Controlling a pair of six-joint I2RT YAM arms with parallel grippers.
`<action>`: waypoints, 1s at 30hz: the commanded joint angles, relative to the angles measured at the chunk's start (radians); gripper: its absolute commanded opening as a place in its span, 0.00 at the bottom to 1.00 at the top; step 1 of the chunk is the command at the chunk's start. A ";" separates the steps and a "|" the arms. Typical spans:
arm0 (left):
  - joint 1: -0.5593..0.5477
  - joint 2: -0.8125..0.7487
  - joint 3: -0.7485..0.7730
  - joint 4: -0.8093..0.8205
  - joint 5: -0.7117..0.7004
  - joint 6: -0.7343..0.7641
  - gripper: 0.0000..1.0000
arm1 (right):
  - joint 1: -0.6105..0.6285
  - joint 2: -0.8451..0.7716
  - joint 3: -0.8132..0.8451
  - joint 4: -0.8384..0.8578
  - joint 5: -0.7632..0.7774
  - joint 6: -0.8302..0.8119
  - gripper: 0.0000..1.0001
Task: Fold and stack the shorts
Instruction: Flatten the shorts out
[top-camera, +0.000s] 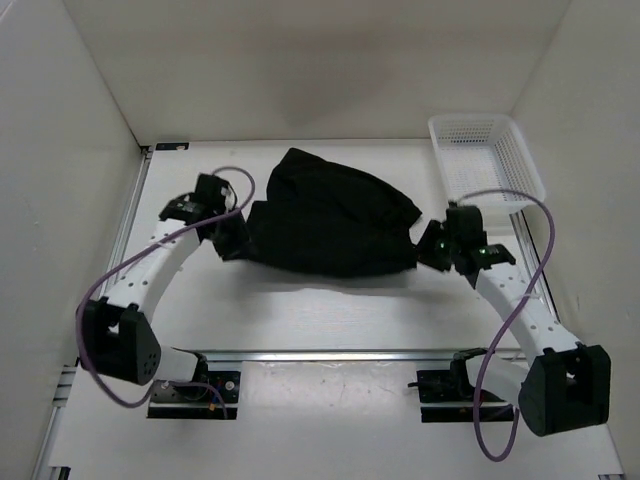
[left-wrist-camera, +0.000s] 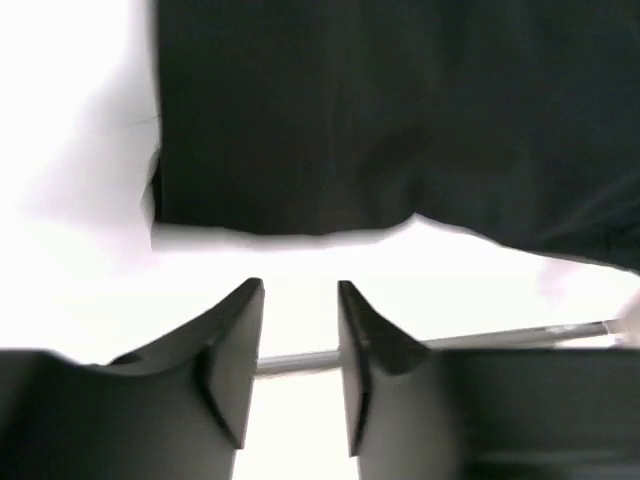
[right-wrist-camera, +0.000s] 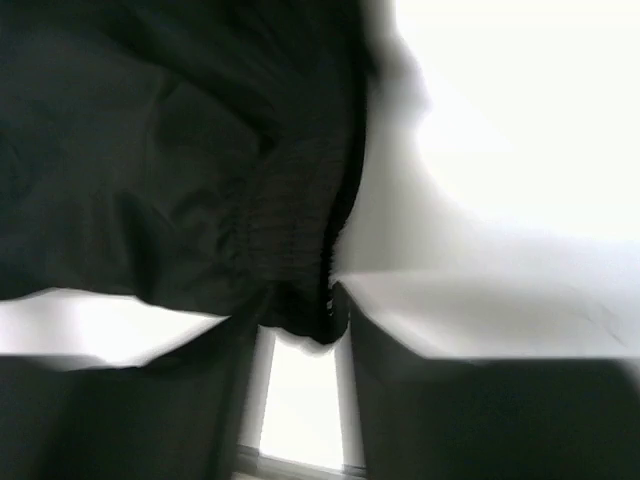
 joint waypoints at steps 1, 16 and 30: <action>0.009 0.043 -0.138 0.046 -0.022 -0.030 0.51 | -0.033 -0.080 -0.095 -0.089 0.085 -0.017 0.56; 0.015 0.039 -0.377 0.121 -0.015 -0.186 1.00 | -0.150 -0.136 -0.333 0.009 -0.283 0.261 0.81; 0.027 0.324 -0.218 0.183 -0.042 -0.142 0.10 | -0.140 0.170 -0.264 0.223 -0.235 0.267 0.10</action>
